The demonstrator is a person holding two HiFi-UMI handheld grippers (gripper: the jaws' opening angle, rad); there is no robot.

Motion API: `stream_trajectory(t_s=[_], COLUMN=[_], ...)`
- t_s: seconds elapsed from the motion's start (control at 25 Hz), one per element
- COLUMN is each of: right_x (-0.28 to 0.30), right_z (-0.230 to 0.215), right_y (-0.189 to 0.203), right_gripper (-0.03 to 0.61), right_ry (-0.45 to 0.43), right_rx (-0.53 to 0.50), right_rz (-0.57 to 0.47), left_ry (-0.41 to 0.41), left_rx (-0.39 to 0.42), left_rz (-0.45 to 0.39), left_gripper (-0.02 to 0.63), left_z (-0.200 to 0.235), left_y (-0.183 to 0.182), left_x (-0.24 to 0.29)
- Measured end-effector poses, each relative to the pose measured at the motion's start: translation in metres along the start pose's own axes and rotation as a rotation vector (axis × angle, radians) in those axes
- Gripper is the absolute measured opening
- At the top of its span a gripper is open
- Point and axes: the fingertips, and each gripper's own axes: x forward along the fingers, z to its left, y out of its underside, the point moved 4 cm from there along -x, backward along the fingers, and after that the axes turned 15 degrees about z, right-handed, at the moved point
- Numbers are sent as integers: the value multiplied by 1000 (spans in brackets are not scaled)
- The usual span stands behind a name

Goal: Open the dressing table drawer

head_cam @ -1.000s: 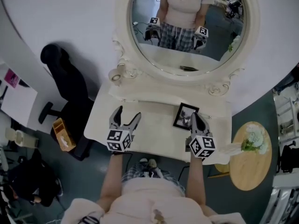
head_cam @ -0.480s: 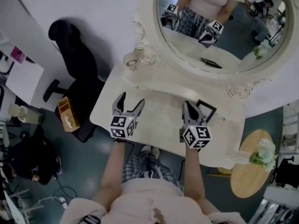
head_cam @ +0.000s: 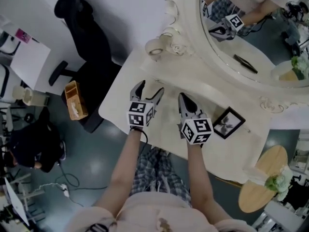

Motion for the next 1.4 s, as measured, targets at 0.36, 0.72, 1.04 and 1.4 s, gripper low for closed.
stream_trajectory(t_s=[0.36,0.72,1.04,1.4], right_x=[33,35,29,13], right_z=[-4,-12,-16,-15], right_y=[12,19,26,32], right_gripper=[15,15,15,15], right_ry=[11,45,73,98], right_rx=[-23,-10,8,18], right_rz=[86,113,121,119], left_ry=[-65,-59,-47,-54], left_rx=[73,104,114,108], left_rz=[131,159,162,178], left_gripper=[219,112,109,109], left_z=[9,4,4,1], left_y=[3,4,8,26], left_x=[41,55,49,29])
